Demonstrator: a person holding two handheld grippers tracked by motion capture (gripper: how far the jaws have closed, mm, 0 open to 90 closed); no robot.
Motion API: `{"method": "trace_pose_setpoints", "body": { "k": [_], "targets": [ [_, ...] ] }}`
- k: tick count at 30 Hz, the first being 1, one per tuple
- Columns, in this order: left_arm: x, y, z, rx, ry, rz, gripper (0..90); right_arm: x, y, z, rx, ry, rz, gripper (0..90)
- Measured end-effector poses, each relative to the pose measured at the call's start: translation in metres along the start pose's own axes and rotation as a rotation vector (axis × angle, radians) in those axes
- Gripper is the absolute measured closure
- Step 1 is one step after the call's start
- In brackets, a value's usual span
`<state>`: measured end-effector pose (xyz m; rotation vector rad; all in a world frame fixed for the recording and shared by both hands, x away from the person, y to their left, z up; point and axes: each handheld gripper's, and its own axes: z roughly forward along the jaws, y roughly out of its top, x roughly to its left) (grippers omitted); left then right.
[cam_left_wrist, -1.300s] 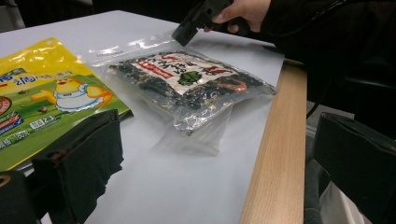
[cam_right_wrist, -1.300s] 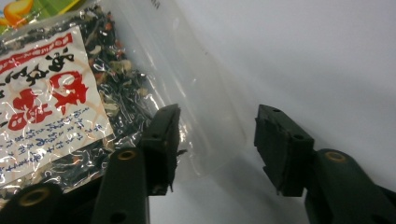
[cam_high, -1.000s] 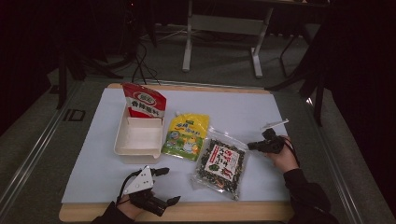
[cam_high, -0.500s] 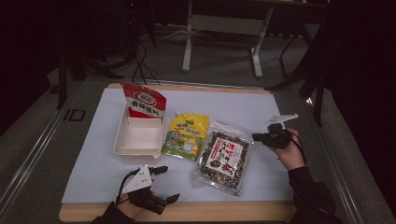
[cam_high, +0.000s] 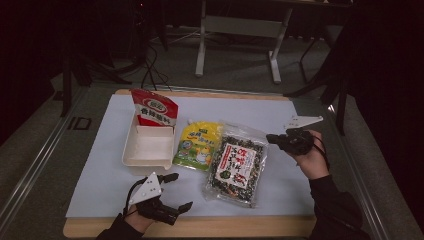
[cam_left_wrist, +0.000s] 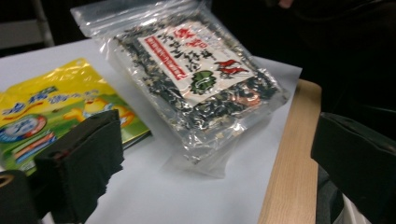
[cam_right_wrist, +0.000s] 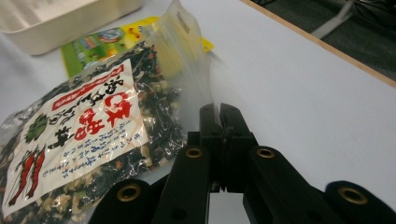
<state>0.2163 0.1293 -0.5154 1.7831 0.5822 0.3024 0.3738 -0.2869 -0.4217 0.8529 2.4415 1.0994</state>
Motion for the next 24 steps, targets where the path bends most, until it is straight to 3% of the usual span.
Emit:
{"method": "trace_pose_setpoints", "body": {
  "k": [4, 10, 15, 17, 19, 24],
  "targets": [
    [-0.001, 0.006, 0.002, 0.05, -0.002, -0.024, 3.4, 0.009, 0.01, -0.005, -0.03, 0.004, -0.036, 89.6],
    [-0.004, 0.014, 0.002, 0.051, -0.001, -0.009, 3.4, 0.022, 0.025, -0.016, -0.069, 0.017, -0.09, 89.6],
    [-0.002, 0.019, 0.004, 0.058, -0.003, -0.022, 3.5, 0.03, 0.033, -0.024, -0.089, 0.029, -0.121, 89.6],
    [-0.001, 0.02, 0.006, 0.059, -0.01, -0.027, 3.6, 0.04, 0.041, -0.032, -0.112, 0.044, -0.156, 89.6],
    [-0.002, 0.021, 0.007, 0.066, 0.02, -0.016, 4.3, 0.046, 0.046, -0.036, -0.121, 0.059, -0.179, 89.6],
    [-0.001, 0.023, 0.011, 0.071, 0.029, -0.025, 4.5, 0.069, 0.054, -0.046, -0.133, 0.066, -0.244, 89.6]
  ]
}}
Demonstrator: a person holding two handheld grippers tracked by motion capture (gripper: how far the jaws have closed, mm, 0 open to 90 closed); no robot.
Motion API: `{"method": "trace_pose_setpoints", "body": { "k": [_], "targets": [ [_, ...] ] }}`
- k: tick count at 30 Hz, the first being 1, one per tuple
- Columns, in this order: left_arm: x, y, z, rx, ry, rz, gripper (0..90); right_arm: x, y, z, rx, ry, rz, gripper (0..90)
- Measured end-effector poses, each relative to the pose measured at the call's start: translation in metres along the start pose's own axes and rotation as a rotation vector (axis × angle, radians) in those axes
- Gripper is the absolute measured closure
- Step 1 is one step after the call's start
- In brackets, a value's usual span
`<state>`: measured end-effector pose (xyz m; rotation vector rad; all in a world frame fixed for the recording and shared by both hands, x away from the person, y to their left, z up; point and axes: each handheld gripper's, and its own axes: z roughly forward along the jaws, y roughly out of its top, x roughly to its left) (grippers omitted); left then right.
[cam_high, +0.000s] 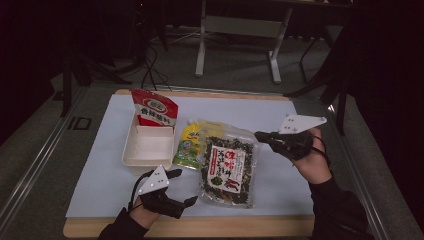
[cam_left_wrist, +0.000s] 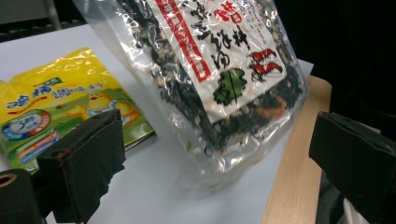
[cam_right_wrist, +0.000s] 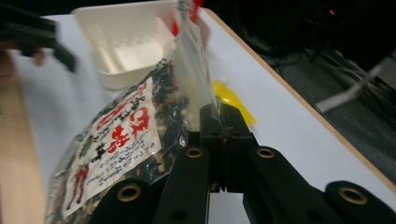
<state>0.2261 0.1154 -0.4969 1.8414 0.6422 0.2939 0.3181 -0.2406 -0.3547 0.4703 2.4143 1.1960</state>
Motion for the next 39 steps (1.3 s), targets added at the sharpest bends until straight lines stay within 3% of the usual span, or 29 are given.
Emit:
{"method": "trace_pose_setpoints", "body": {
  "k": [3, 6, 11, 14, 15, 17, 21, 22, 24, 30, 34, 39],
  "targets": [
    [0.001, 0.001, 0.001, 0.002, -0.006, -0.007, 4.5, 0.009, 0.005, -0.004, -0.019, 0.016, -0.027, 89.6],
    [0.004, 0.001, 0.002, 0.0, -0.01, -0.018, 5.2, 0.028, 0.019, -0.012, -0.051, 0.057, -0.09, 89.6],
    [0.008, 0.002, 0.005, -0.002, -0.019, -0.031, 6.5, 0.046, 0.031, -0.017, -0.078, 0.114, -0.143, 89.6],
    [0.01, 0.002, 0.006, -0.005, -0.034, -0.032, 7.8, 0.049, 0.033, -0.017, -0.082, 0.114, -0.154, 89.6],
    [0.013, 0.001, 0.009, -0.007, -0.086, -0.049, 7.8, 0.051, 0.033, -0.017, -0.081, 0.124, -0.16, 89.6],
    [0.016, 0.0, 0.013, -0.005, -0.098, -0.046, 15.2, 0.053, 0.034, -0.015, -0.079, 0.135, -0.162, 89.6],
    [0.018, -0.001, 0.022, 0.007, -0.18, -0.049, 28.9, 0.057, 0.035, -0.015, -0.083, 0.155, -0.17, 89.6],
    [0.017, -0.001, 0.024, 0.003, -0.183, -0.037, 37.3, 0.058, 0.035, -0.015, -0.084, 0.152, -0.175, 89.6],
    [0.015, 0.002, 0.028, 0.015, -0.226, -0.018, 44.4, 0.058, 0.036, -0.016, -0.086, 0.17, -0.168, 89.6],
    [0.008, 0.01, 0.025, 0.019, -0.272, 0.028, 64.7, 0.056, 0.038, -0.021, -0.084, 0.169, -0.17, 89.6],
    [0.004, 0.019, 0.021, 0.023, -0.299, 0.034, 68.7, 0.049, 0.036, -0.026, -0.1, 0.166, -0.147, 89.5],
    [0.0, 0.032, 0.015, 0.034, -0.286, 0.036, 72.8, 0.041, 0.033, -0.03, -0.113, 0.152, -0.124, 89.3]
  ]
}}
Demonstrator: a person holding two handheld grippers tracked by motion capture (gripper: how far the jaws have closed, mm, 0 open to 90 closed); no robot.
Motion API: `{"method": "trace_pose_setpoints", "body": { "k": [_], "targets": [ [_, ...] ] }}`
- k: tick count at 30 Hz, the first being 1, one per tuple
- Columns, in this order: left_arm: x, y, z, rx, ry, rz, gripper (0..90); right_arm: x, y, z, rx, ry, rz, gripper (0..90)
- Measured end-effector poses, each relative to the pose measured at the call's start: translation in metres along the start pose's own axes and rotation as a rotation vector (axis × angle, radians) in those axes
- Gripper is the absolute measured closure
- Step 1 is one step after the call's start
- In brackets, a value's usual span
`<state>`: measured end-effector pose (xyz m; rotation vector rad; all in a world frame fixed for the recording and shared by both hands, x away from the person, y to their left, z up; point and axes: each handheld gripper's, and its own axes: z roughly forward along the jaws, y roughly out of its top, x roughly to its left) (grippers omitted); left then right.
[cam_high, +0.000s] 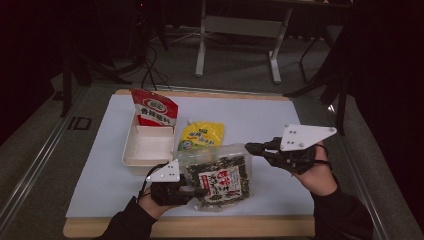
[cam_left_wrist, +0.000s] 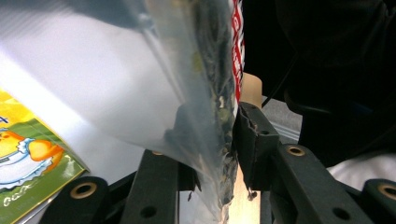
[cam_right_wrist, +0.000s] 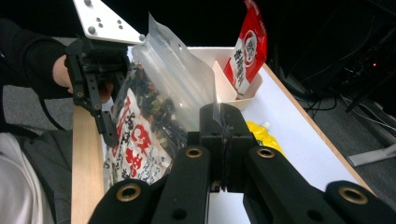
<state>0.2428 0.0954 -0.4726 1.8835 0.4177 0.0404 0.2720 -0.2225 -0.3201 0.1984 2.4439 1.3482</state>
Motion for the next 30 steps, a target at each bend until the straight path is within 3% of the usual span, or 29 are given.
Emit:
{"method": "trace_pose_setpoints", "body": {
  "k": [4, 8, 14, 20, 24, 26, 30],
  "targets": [
    [-0.005, 0.012, -0.004, 0.002, 0.017, 0.017, 76.6, -0.005, -0.002, -0.005, -0.019, -0.027, 0.011, 87.7],
    [-0.008, 0.019, -0.005, 0.01, 0.013, 0.005, 77.1, -0.008, -0.004, -0.009, -0.052, -0.041, 0.031, 84.2],
    [-0.009, 0.032, -0.013, -0.009, 0.022, 0.003, 77.2, -0.011, -0.006, -0.014, -0.107, -0.068, 0.049, 59.5],
    [-0.008, 0.041, -0.03, -0.037, 0.072, 0.008, 77.2, -0.018, -0.022, -0.011, -0.115, -0.09, 0.112, 47.0],
    [-0.006, 0.047, -0.042, -0.055, 0.102, 0.003, 77.4, -0.023, -0.041, 0.0, -0.106, -0.101, 0.18, 36.6],
    [-0.004, 0.049, -0.048, -0.076, 0.102, -0.009, 77.4, -0.024, -0.049, 0.005, -0.101, -0.105, 0.211, 35.2],
    [-0.003, 0.054, -0.06, -0.085, 0.143, 0.007, 77.5, -0.027, -0.065, 0.012, -0.098, -0.107, 0.257, 31.1]
  ]
}}
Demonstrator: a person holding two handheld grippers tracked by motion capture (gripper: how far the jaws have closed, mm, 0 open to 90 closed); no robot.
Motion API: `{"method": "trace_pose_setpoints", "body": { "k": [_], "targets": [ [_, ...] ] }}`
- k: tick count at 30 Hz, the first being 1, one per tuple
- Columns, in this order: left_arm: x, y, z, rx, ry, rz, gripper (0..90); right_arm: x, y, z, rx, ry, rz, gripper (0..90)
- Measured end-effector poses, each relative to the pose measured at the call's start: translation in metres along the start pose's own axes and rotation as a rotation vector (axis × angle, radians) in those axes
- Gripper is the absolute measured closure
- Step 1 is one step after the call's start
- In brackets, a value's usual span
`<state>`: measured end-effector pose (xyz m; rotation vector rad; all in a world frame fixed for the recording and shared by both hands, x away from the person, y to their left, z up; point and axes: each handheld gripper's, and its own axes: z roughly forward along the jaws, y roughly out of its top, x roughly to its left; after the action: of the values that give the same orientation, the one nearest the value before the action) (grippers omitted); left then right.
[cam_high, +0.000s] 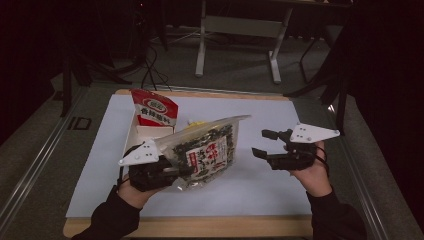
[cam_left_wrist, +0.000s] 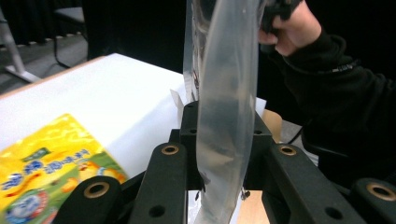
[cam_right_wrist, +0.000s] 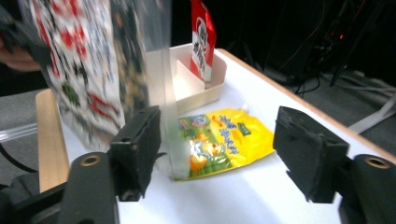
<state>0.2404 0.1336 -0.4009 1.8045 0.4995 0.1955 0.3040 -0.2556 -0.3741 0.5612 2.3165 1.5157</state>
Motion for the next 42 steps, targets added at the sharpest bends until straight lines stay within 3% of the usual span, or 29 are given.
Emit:
{"method": "trace_pose_setpoints", "body": {
  "k": [10, 11, 13, 17, 30, 37, 42],
  "targets": [
    [0.021, 0.011, -0.039, -0.042, 0.123, 0.011, 77.5, -0.01, -0.026, 0.006, -0.003, 0.057, 0.09, 14.4],
    [0.021, 0.011, -0.039, -0.042, 0.123, 0.011, 77.5, -0.01, -0.026, 0.006, -0.003, 0.057, 0.09, 14.4],
    [0.031, 0.011, -0.052, -0.043, 0.169, 0.006, 77.5, -0.012, -0.035, 0.009, 0.014, 0.088, 0.101, 13.0],
    [0.039, 0.009, -0.062, -0.039, 0.195, -0.002, 77.5, -0.014, -0.041, 0.009, 0.009, 0.103, 0.122, 13.2],
    [0.078, -0.006, -0.088, 0.051, 0.318, -0.012, 77.5, -0.022, -0.053, 0.013, 0.016, 0.099, 0.149, 13.8],
    [0.097, -0.013, -0.086, 0.142, 0.362, -0.021, 77.4, -0.025, -0.053, 0.01, -0.009, 0.097, 0.152, 14.0],
    [0.104, -0.018, -0.082, 0.153, 0.36, -0.026, 77.4, -0.025, -0.054, 0.011, 0.0, 0.098, 0.152, 14.0]
  ]
}}
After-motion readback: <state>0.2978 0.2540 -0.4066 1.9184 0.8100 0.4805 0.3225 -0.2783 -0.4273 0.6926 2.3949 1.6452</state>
